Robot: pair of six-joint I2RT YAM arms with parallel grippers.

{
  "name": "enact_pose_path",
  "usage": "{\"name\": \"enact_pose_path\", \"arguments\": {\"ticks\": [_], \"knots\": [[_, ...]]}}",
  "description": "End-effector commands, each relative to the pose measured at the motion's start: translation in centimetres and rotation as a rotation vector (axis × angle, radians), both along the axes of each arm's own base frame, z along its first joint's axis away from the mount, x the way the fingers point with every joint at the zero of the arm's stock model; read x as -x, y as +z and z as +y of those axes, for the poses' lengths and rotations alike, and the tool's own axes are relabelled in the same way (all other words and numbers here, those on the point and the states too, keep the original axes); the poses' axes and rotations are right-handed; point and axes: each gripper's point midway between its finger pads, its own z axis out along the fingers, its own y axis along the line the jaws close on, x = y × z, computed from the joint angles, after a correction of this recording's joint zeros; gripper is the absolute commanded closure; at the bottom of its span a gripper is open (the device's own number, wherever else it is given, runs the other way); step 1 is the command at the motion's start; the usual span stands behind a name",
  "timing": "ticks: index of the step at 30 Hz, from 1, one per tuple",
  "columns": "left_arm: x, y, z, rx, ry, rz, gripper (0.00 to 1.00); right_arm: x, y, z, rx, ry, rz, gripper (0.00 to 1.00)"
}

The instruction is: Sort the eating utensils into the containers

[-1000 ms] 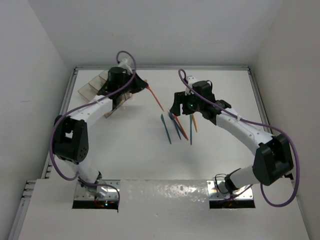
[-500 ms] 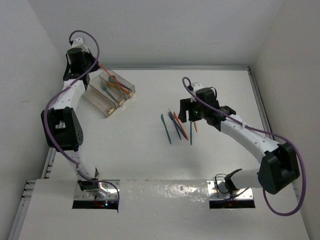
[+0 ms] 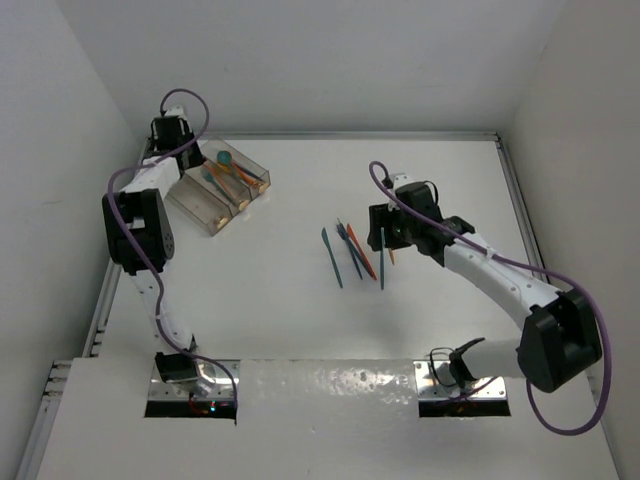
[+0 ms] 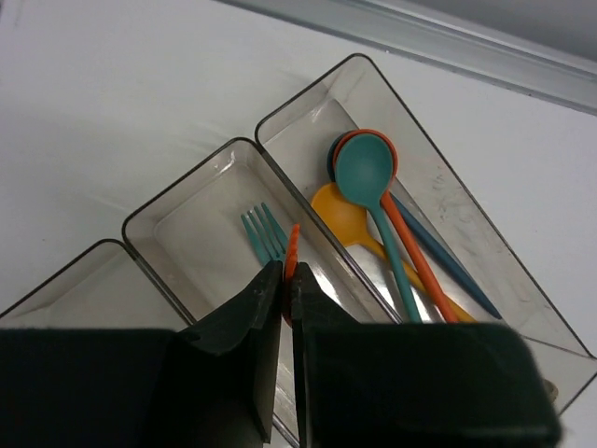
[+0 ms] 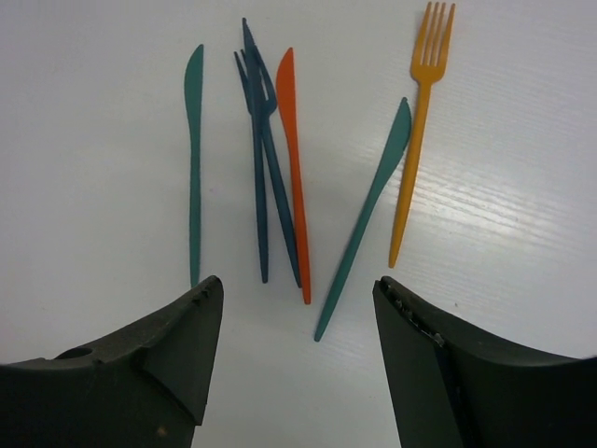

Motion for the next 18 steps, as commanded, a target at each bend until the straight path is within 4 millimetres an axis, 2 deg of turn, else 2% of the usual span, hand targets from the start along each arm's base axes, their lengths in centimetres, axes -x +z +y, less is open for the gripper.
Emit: {"name": "enact_pose_path", "arguments": {"ticks": [1, 4, 6, 7, 10, 11, 13, 14, 15, 16, 17, 18], "knots": [[-1.5, 1.7, 0.1, 0.022, -0.003, -0.056, 0.88, -1.0, 0.3, -1.6, 0.036, -0.058, -0.018, 0.35], [-1.3, 1.1, 0.0, 0.038, 0.001, -0.047, 0.8, -1.2, -0.7, -2.2, 0.051, -0.071, 0.017, 0.42], [-1.2, 1.6, -0.3, 0.055, 0.002, -0.052, 0.66, -1.7, -1.3, -3.3, 0.065, -0.105, 0.025, 0.48], [-1.1, 1.5, -0.4, 0.059, 0.003, -0.049, 0.66, -1.6, -1.5, -3.4, 0.069, -0.104, 0.031, 0.5], [-0.8, 3.3, -0.6, 0.077, 0.016, -0.075, 0.5, -2.7, -2.2, -4.9, 0.08, -0.147, 0.043, 0.55], [-0.6, 4.7, -0.4, 0.079, 0.033, -0.093, 0.47, -3.2, -2.1, -5.2, 0.087, -0.158, 0.035, 0.56], [-0.1, 6.0, -0.6, 0.108, 0.052, -0.105, 0.39, -3.9, -3.0, -5.9, 0.116, -0.167, 0.046, 0.58], [0.3, 7.8, -0.8, 0.122, 0.057, -0.13, 0.38, -4.6, -2.9, -6.0, 0.122, -0.169, 0.036, 0.6], [0.7, 8.2, -1.2, 0.143, 0.056, -0.133, 0.37, -4.8, -3.2, -6.1, 0.134, -0.169, 0.042, 0.61], [1.2, 10.3, -1.9, 0.178, 0.056, -0.168, 0.36, -5.0, -4.3, -6.3, 0.155, -0.166, 0.068, 0.63], [1.7, 11.0, -2.4, 0.204, 0.053, -0.176, 0.35, -5.5, -4.4, -6.3, 0.162, -0.165, 0.068, 0.66], [2.4, 10.9, -3.4, 0.238, 0.051, -0.167, 0.35, -5.7, -4.9, -6.5, 0.171, -0.165, 0.079, 0.67]]}}
